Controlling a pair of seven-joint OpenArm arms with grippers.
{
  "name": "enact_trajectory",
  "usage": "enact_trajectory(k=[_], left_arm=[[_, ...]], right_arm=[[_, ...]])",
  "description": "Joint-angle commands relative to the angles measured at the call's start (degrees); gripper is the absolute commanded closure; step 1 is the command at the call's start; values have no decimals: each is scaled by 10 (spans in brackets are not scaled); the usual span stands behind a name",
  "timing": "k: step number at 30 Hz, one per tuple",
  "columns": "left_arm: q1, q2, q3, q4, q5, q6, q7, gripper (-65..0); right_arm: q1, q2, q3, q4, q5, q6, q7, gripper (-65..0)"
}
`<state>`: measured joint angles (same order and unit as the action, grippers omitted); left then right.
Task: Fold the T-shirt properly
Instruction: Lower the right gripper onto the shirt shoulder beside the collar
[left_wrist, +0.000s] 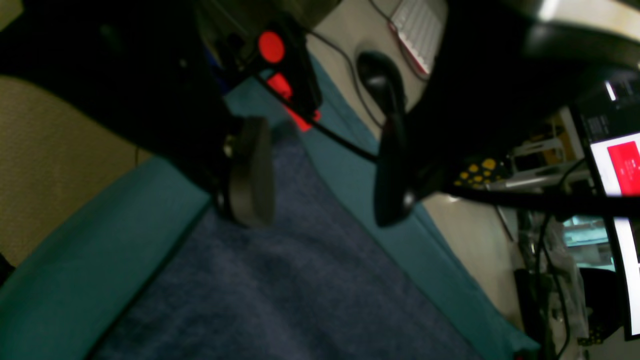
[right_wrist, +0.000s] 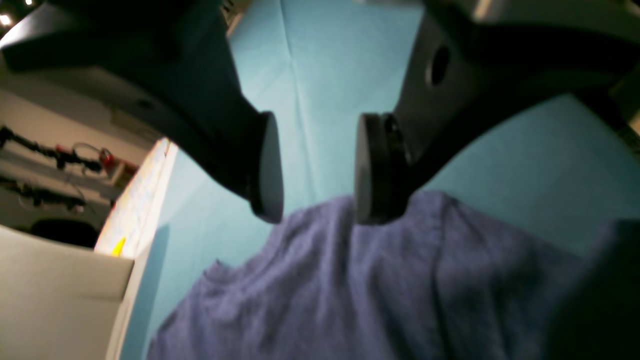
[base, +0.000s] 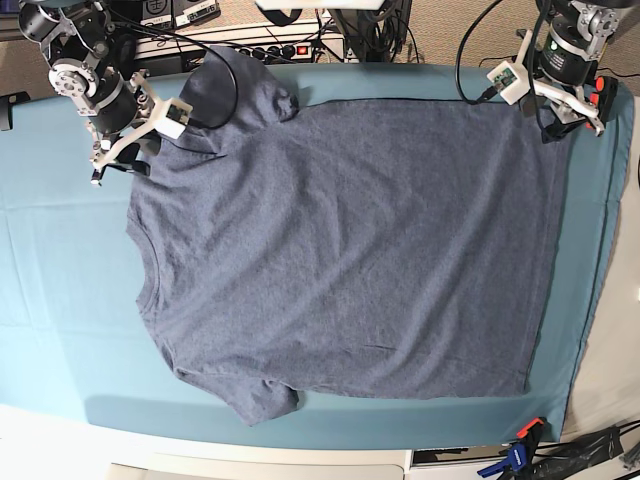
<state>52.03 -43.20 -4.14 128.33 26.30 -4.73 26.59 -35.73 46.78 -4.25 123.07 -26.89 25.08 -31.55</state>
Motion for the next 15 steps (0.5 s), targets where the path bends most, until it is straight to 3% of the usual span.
enact_trajectory(k=[1,9,13,15], left_arm=[[3,-6,-3,7,6,10,-4,-337],[0,-23,-3,-72,7,-10,-28,-337],[-17,-27,-3,-99,6,-10,-31,-337],[-21,-27,-3,-102,6,-10,-31,-337]], right_arm=[[1,10,5,10,-1,-12,0,-247],[-41,10,5,10,-25,-2,7,-246],[-43,10,5,10,-22,28,9,-246],[-43,10,5,10,-10,63,7,-246]])
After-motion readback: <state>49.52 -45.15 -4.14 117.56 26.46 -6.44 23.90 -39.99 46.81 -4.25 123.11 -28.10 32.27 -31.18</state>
